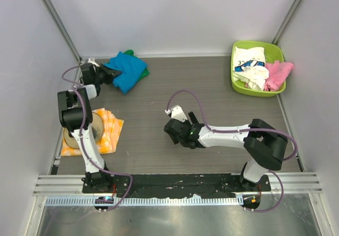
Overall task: Fold and stack the t-shirts
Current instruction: Neatly place the folded tshirt to the corner
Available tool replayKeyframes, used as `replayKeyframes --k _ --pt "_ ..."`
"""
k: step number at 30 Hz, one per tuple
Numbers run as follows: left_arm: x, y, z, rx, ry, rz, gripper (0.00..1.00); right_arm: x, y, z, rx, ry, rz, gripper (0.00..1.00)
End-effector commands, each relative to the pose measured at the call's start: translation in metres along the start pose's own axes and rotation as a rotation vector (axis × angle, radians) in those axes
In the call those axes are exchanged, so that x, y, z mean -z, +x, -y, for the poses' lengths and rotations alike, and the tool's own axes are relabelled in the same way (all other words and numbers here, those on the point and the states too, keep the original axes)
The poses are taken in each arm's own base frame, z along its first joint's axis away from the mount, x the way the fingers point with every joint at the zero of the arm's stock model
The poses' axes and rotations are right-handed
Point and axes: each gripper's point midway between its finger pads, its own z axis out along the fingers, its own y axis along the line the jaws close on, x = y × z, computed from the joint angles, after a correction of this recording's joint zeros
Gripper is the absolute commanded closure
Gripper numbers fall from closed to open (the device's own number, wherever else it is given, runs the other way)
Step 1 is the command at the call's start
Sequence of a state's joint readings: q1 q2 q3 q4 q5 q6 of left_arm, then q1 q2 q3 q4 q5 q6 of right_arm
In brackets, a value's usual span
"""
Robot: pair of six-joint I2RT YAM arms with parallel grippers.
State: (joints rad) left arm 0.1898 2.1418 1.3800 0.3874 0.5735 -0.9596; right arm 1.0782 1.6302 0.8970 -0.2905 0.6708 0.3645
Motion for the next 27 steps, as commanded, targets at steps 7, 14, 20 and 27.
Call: replayKeyframes --k 7,14,20,27 --pt "0.024 0.016 -0.011 -0.058 -0.008 0.016 0.99 0.023 -0.044 -0.001 -0.033 -0.021 0.098 0.0" --pt "0.03 0.006 0.007 -0.039 -0.003 0.03 0.74 0.026 -0.045 0.002 -0.031 -0.021 0.108 0.0" --pt "0.049 -0.024 0.057 -0.079 0.03 0.113 0.0 0.025 -0.042 0.001 -0.031 -0.026 0.103 0.0" --pt "0.075 -0.046 0.122 -0.117 0.093 0.157 0.0 0.024 -0.045 0.0 -0.032 -0.026 0.109 0.0"
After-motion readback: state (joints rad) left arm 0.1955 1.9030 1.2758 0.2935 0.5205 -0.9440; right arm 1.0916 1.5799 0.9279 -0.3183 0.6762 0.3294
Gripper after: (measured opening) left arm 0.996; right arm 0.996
